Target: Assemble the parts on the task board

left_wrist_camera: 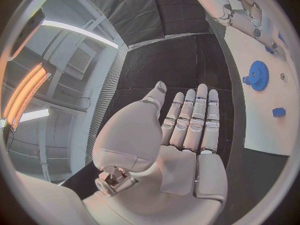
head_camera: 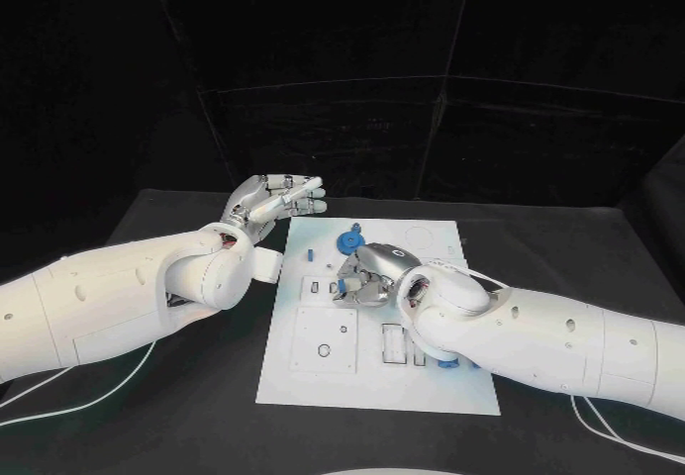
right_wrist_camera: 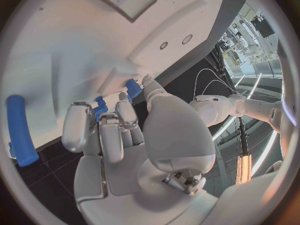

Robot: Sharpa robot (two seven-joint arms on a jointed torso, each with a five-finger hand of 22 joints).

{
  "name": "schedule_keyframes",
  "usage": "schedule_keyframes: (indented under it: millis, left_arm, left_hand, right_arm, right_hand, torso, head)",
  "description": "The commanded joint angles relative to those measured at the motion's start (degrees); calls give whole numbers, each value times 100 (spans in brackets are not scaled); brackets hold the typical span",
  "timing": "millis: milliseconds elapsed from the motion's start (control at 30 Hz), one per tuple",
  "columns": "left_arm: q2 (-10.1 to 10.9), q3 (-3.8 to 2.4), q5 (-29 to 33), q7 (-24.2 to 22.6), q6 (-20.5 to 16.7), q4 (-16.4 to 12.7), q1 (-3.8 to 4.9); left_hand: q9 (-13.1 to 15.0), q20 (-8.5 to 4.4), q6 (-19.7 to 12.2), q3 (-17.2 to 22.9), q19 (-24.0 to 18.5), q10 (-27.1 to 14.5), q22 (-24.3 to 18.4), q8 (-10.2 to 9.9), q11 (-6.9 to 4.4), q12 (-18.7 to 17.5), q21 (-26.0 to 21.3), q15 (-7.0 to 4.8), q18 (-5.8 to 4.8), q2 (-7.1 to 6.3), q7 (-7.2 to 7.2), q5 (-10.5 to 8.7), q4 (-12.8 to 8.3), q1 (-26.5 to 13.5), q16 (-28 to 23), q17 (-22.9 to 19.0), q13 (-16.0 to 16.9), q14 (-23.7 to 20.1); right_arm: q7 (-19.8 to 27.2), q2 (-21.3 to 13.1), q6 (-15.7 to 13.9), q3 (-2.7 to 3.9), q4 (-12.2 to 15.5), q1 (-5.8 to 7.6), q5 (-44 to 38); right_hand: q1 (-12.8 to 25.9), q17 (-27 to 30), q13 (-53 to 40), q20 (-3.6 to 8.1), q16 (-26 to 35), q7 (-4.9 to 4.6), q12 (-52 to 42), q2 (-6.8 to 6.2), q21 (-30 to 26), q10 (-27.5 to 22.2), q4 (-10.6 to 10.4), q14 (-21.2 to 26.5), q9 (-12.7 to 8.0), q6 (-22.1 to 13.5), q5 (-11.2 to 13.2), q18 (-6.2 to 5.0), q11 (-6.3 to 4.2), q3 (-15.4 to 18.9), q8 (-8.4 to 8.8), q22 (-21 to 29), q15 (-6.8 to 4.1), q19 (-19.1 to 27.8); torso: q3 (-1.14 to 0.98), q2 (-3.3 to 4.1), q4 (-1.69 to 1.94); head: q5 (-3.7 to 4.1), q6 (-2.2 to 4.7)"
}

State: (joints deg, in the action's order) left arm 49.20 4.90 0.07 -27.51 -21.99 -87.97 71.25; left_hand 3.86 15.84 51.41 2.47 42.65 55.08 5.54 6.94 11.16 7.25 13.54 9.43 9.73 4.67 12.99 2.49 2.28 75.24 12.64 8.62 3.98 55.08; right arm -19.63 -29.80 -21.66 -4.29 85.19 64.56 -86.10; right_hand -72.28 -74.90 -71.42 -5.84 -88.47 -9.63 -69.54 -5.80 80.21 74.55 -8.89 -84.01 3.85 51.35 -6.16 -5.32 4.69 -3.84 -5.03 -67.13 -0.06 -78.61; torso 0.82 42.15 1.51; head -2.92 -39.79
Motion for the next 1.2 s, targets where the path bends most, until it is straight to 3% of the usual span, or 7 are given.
schedule_keyframes:
  millis: [33, 233, 600, 767, 900, 1067, 1200]
  left_arm:
    - [4, -5, -1, -34, 71, -12, 10]
    - [28, -5, -113, 71, -60, 6, 10]
    - [109, -5, -762, 755, -109, 3, 10]
    - [193, -4, -1382, 1465, -105, -23, 11]
    - [264, -6, -2182, 2476, 184, -66, 40]
    - [252, -6, -3247, 3767, 930, -96, 155]
    - [109, -6, -4155, 4626, 1454, -41, 281]
  left_hand:
    - [-7, 7, 31, -3, 45, 32, -8, -26, -10, -20, -11, -27, 83, 10, 72, 38, -43, 56, -6, 10, -8, 11]
    - [13, -142, 296, -2, 529, 409, 87, 62, -181, 70, 234, -193, 101, 25, -109, 38, -71, 37, 177, 137, 31, 427]
    - [55, -878, 691, -199, 2696, 1403, 667, 39, -609, 140, 1482, -867, 76, -103, -336, 45, 140, -322, 1796, 1524, 186, 2878]
    - [267, -1133, 1015, -406, 3471, 2014, 2005, 211, -825, 592, 2973, -1089, -45, -144, -575, 53, 290, -518, 5503, 5522, 671, 3249]
    - [895, -1328, 1194, -521, 3753, 2058, 4692, 704, -1119, 1976, 5249, -1275, -363, -29, -733, 168, 427, -688, 7387, 7684, 1956, 3386]
    - [1569, -1311, 952, -664, 3748, 2023, 5679, 1148, -1125, 4622, 6025, -1288, -479, -53, -882, 89, 527, -841, 7736, 8138, 4616, 3492]
    - [1860, -1310, 826, -872, 3770, 1938, 5944, 1307, -1119, 5086, 6218, -1287, -503, 11, -865, 45, 798, -1132, 7736, 8138, 5117, 3492]
  right_arm:
    - [5, -38, -520, 1, 77, 6, 58]
    - [817, -267, -991, 9, 379, 8, 390]
    - [1713, -904, -961, 89, 990, 252, 1144]
    - [1853, -1313, -575, 195, 1219, 408, 1877]
    - [1895, -1620, -415, 277, 1270, 606, 2299]
    - [1918, -1862, -361, 345, 1192, 772, 2758]
    - [1944, -1969, -412, 369, 1036, 839, 2939]
  right_hand:
    - [74, -1187, 75, -62, 36, -35, 66, 0, -30, -88, -138, -517, -2, -121, 28, 80, 32, 236, 29, 24, 56, -3]
    - [-251, -1158, -48, -90, 57, -60, -127, 150, -66, 4, -232, -508, 10, -245, -97, 66, 54, 493, -67, 86, 81, 31]
    - [-358, -1203, -137, -101, 30, -72, -254, 187, -71, 68, -260, -520, 11, -301, -134, 66, 68, 638, -125, 89, 92, 36]
    - [-466, -1178, -121, -99, 46, -54, -256, 261, -83, 49, -253, -513, 26, -245, -175, 60, 54, 694, -210, 113, 84, 47]
    - [-512, -972, -39, -94, 175, -54, -180, 298, -199, -29, -255, -456, 19, -273, -201, 15, 52, 746, -231, 351, 79, 167]
    - [-540, -926, -32, -89, 209, -46, -182, 347, -226, -29, -265, -441, 22, -263, -226, 8, 44, 783, -266, 392, 72, 186]
    - [-596, -917, -18, -83, 219, -49, -178, 371, -242, -37, -250, -439, 14, -306, -285, 6, 43, 828, -276, 411, 68, 189]
  torso:
    - [-4, -2, -1]
    - [-6, -13, -11]
    - [-1, -12, 1]
    - [10, -32, 0]
    - [-7, -77, -19]
    - [-14, -154, -21]
    - [-15, -223, -8]
  head:
    - [-2, 8]
    - [-21, 29]
    - [10, 122]
    - [18, 123]
    - [25, 142]
    - [24, 114]
    - [64, 104]
